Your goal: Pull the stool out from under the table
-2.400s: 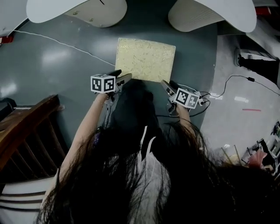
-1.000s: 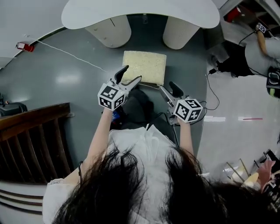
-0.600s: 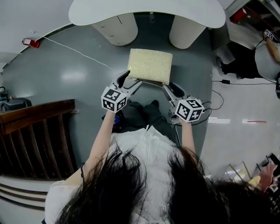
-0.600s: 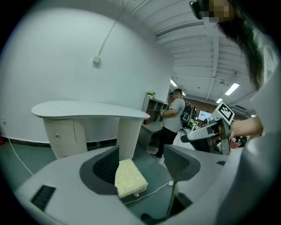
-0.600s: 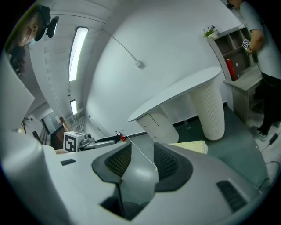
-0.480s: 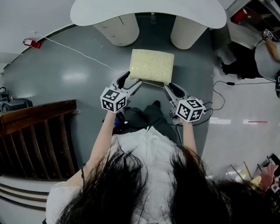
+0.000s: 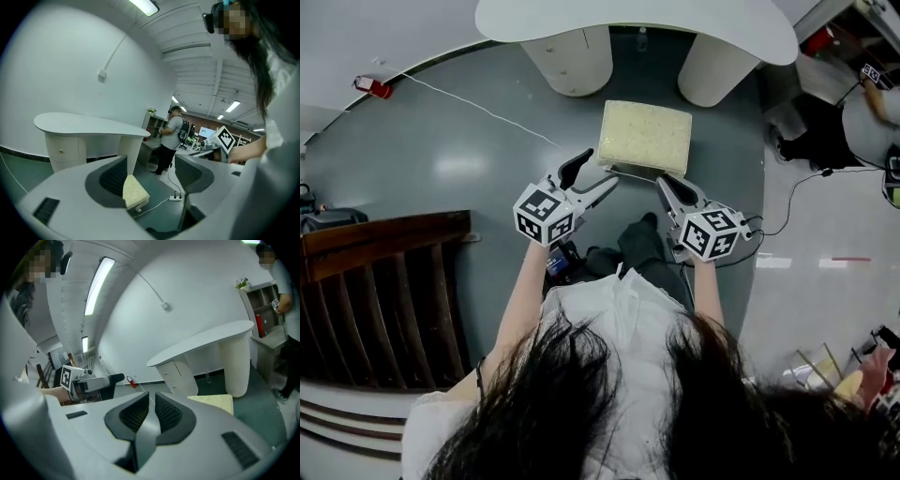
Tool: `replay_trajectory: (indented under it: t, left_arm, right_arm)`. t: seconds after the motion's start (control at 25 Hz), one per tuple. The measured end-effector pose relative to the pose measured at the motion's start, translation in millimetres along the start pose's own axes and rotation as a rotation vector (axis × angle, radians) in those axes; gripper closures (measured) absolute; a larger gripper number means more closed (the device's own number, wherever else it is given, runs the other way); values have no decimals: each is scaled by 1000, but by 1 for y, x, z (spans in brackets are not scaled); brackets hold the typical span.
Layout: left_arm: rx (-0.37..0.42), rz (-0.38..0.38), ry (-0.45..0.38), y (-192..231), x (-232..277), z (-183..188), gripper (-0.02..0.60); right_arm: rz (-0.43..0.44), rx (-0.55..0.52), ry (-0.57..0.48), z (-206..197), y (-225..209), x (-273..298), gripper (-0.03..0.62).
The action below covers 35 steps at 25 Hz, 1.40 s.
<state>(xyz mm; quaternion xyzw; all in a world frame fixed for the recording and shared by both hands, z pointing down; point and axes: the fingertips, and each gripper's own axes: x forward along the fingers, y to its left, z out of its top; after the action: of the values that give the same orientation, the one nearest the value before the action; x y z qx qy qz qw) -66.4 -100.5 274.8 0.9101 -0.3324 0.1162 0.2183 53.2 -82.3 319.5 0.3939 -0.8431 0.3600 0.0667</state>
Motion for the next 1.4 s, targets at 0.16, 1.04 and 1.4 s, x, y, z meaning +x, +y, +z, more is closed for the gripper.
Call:
replay_trajectory:
  t: [0.16, 1.04, 1.4]
  left_arm:
    - [33, -48, 16, -5, -43, -11, 267]
    - [-60, -175, -46, -54, -159, -59, 500]
    - [-69, -171, -34, -73, -156, -64, 505]
  right_arm:
    - [-3, -8, -10, -19, 45, 7, 543]
    - [-30, -72, 15, -86, 172, -17, 545]
    - [-3, -129, 39, -92, 181, -35, 545]
